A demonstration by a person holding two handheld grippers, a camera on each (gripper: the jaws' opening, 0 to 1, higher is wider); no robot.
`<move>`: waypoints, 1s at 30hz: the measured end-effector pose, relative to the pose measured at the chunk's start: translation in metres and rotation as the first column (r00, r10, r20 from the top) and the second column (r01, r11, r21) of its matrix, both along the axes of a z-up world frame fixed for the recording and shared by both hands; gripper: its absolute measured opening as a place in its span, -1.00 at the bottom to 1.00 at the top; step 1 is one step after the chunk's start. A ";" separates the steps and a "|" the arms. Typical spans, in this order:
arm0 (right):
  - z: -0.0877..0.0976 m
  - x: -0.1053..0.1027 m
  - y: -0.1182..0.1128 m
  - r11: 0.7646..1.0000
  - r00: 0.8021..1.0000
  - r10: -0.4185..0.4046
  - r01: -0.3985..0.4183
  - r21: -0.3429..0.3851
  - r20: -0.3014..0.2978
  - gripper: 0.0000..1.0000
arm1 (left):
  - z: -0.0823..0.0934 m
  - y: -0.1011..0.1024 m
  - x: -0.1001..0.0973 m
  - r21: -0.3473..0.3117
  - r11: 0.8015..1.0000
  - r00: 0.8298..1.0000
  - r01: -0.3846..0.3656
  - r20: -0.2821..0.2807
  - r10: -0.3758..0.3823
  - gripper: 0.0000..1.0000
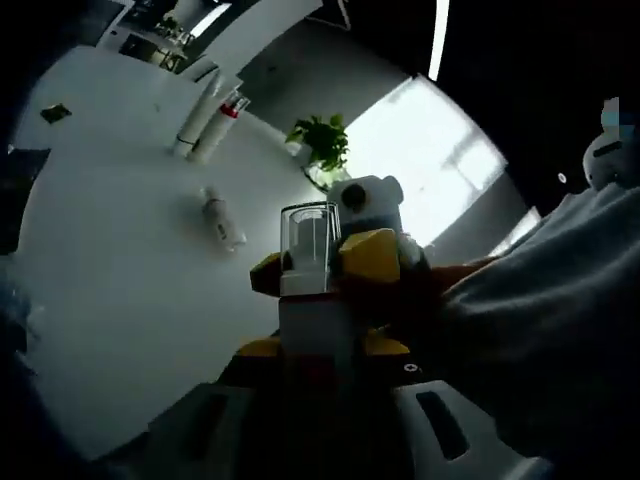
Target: Arrange the skincare products in the storage area until every visible bottle or jar stands upright without overlapping.
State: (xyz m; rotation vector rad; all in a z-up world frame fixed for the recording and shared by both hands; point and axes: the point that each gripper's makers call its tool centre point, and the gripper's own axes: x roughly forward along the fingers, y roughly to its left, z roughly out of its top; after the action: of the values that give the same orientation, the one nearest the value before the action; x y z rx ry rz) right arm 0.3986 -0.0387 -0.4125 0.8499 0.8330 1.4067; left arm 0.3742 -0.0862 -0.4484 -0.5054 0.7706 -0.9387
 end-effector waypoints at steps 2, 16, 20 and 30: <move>-0.010 0.004 -0.001 0.999 1.000 -0.019 0.018 -0.039 -0.017 -0.66 | -0.008 0.004 0.004 0.063 0.998 1.000 -0.023 0.008 0.023 -0.57; -0.046 0.003 -0.005 0.981 0.992 -0.044 0.020 -0.195 -0.115 -0.65 | -0.053 0.016 0.003 0.526 0.850 0.987 -0.030 0.149 -0.058 -0.58; -0.049 0.001 -0.008 0.977 0.993 -0.020 -0.005 -0.212 -0.119 -0.67 | -0.054 0.017 0.002 0.525 0.851 0.986 -0.024 0.151 -0.065 -0.58; -0.028 -0.001 -0.011 0.982 0.997 0.037 -0.024 -0.186 0.067 -0.69 | -0.039 0.010 0.005 0.423 0.905 0.985 -0.030 0.164 -0.044 -0.59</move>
State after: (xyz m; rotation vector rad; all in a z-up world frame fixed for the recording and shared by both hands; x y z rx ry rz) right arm 0.3979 -0.0498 -0.4405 0.6445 0.9100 1.3547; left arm 0.3788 -0.0761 -0.4872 -0.0376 0.7934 -0.7782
